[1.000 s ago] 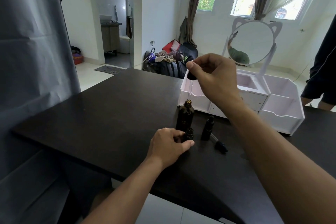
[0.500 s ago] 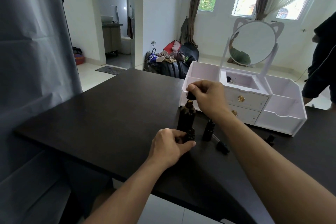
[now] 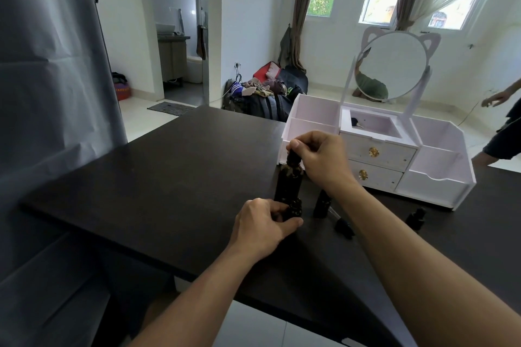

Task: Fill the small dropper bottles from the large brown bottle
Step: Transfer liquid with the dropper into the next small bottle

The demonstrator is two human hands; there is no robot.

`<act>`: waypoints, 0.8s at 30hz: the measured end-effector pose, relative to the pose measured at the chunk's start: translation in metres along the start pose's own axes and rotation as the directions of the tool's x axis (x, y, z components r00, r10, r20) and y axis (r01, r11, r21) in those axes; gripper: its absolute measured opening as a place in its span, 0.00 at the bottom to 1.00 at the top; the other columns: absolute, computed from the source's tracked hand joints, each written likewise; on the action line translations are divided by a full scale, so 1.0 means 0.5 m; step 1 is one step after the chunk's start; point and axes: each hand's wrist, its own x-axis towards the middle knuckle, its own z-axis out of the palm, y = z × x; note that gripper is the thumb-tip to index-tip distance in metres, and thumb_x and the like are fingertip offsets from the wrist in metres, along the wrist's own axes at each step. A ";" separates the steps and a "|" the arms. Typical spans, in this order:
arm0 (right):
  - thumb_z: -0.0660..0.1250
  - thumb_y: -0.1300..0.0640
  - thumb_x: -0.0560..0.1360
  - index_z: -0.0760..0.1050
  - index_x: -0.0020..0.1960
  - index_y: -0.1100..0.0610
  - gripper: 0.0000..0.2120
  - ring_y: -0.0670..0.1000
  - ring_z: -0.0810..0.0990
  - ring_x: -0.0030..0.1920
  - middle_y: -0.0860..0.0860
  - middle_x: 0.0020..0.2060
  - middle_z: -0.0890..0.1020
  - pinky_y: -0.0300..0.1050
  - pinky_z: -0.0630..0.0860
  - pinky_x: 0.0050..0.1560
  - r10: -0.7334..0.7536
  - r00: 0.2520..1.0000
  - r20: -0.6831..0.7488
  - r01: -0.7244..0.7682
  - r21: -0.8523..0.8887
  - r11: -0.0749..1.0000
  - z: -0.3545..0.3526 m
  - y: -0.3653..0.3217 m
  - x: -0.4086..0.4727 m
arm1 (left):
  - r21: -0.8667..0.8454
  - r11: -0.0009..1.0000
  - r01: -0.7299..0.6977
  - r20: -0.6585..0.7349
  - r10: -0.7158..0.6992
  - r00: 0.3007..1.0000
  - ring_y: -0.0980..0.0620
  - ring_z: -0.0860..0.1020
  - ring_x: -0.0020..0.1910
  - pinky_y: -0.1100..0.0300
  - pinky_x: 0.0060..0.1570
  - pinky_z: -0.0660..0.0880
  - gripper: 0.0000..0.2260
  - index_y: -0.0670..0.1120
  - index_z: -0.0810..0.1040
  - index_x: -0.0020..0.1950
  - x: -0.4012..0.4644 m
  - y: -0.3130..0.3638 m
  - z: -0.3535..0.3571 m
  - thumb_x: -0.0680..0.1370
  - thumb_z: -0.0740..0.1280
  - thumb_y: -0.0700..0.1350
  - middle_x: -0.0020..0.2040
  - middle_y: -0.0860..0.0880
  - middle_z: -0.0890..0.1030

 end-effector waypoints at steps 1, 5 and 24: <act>0.70 0.58 0.76 0.80 0.42 0.50 0.06 0.53 0.84 0.47 0.53 0.44 0.85 0.56 0.81 0.54 0.000 1.000 0.000 0.000 -0.002 1.000 0.000 0.000 0.000 | -0.001 1.000 0.000 0.002 0.000 1.000 0.57 0.80 0.42 0.57 0.47 0.80 0.17 0.52 0.82 0.57 0.000 0.000 0.000 0.71 0.74 0.57 0.42 0.54 0.81; 0.70 0.57 0.77 0.82 0.49 0.57 0.05 0.52 0.83 0.47 0.54 0.44 0.85 0.54 0.81 0.54 -0.022 1.000 -0.014 0.021 -0.016 1.000 -0.004 -0.008 -0.003 | -0.008 1.000 0.002 0.006 -0.002 1.000 0.57 0.80 0.42 0.55 0.48 0.80 0.18 0.52 0.82 0.58 0.000 -0.001 0.001 0.71 0.74 0.57 0.42 0.53 0.82; 0.73 0.47 0.73 0.81 0.46 0.57 0.12 0.51 0.85 0.42 0.52 0.39 0.85 0.56 0.82 0.49 -0.181 0.953 -0.242 0.201 0.057 0.978 -0.087 -0.110 0.012 | 0.017 0.999 -0.036 -0.027 0.037 0.999 0.56 0.81 0.42 0.56 0.48 0.79 0.16 0.52 0.84 0.54 0.000 -0.001 0.001 0.70 0.75 0.57 0.40 0.54 0.82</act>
